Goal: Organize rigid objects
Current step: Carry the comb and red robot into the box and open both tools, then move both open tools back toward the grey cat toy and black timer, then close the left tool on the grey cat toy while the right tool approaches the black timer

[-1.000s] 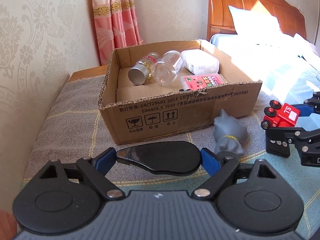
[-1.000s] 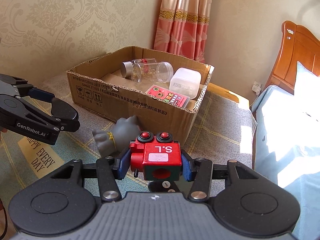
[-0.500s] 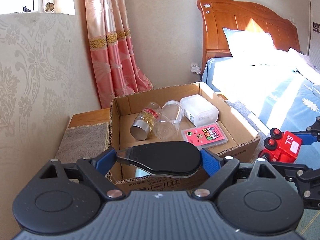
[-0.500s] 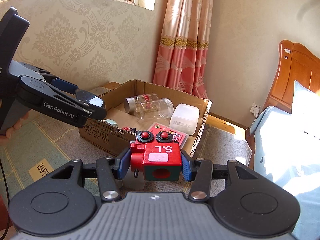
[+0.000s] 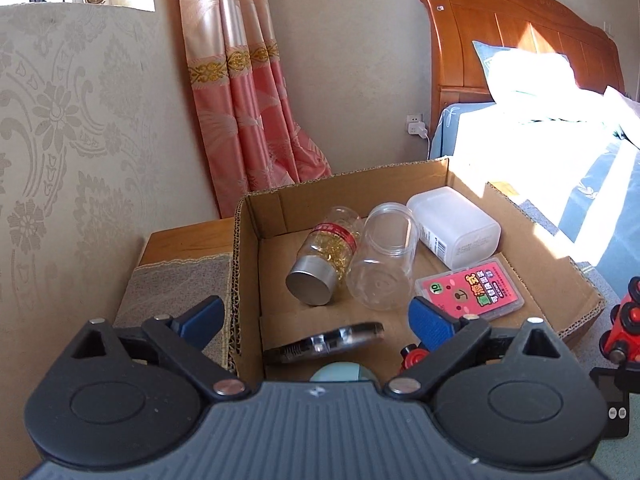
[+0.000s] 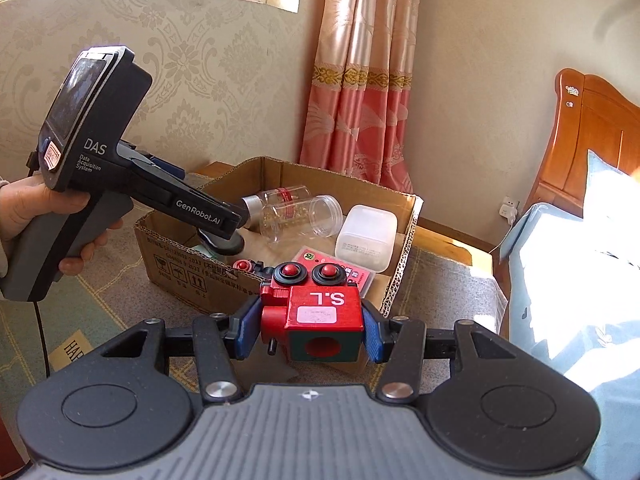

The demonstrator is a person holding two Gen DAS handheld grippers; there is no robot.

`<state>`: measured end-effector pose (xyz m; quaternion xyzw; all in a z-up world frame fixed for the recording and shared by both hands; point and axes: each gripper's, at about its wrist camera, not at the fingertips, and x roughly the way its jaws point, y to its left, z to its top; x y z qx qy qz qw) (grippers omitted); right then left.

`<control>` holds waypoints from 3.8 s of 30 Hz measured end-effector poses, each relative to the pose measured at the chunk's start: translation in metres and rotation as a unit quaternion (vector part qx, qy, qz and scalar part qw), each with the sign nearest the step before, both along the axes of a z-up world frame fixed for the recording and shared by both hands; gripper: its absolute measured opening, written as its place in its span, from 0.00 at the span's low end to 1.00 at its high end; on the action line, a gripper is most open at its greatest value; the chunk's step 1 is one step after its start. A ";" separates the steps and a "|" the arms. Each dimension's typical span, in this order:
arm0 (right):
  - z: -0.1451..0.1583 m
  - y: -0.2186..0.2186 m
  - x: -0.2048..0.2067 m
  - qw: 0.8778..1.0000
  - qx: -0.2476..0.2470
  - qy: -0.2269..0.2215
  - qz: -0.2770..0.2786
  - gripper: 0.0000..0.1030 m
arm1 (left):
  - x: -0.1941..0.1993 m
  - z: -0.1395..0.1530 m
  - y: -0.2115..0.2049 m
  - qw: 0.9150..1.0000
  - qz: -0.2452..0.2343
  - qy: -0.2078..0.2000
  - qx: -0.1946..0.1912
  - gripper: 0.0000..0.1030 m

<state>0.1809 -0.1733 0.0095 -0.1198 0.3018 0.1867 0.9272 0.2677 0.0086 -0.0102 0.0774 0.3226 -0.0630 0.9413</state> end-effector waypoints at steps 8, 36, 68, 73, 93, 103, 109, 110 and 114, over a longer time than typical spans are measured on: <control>0.006 0.003 0.024 1.000 0.010 0.003 -0.016 0.54 | -0.051 0.014 0.013 0.999 0.017 0.004 -0.047 0.99; 0.023 0.013 0.010 0.999 0.004 0.005 -0.043 1.00 | -0.139 0.025 0.033 0.999 0.010 0.008 -0.053 0.99; -0.093 -0.033 -0.015 0.988 0.006 0.145 -0.056 1.00 | -0.142 -0.007 0.009 0.996 -0.008 0.075 -0.045 0.99; -0.094 -0.024 -0.031 0.990 -0.011 0.135 -0.046 1.00 | -0.127 -0.015 -0.011 0.996 -0.026 0.075 -0.032 0.99; -0.096 -0.029 -0.039 0.992 -0.005 0.120 -0.044 1.00 | -0.084 -0.060 -0.051 0.993 -0.039 0.108 0.007 1.00; -0.096 -0.029 -0.041 0.992 -0.005 0.118 -0.048 1.00 | -0.083 -0.061 -0.012 0.994 0.023 0.109 0.008 1.00; -0.097 -0.029 -0.042 0.992 -0.005 0.117 -0.048 1.00 | -0.092 -0.058 -0.021 0.994 0.001 0.111 -0.001 0.99; -0.097 -0.029 -0.043 0.992 -0.005 0.117 -0.047 1.00 | -0.093 -0.057 -0.023 0.994 -0.004 0.113 -0.002 0.99; -0.097 -0.031 -0.044 0.992 -0.005 0.115 -0.044 1.00 | -0.098 -0.055 -0.035 0.991 -0.032 0.127 -0.033 0.99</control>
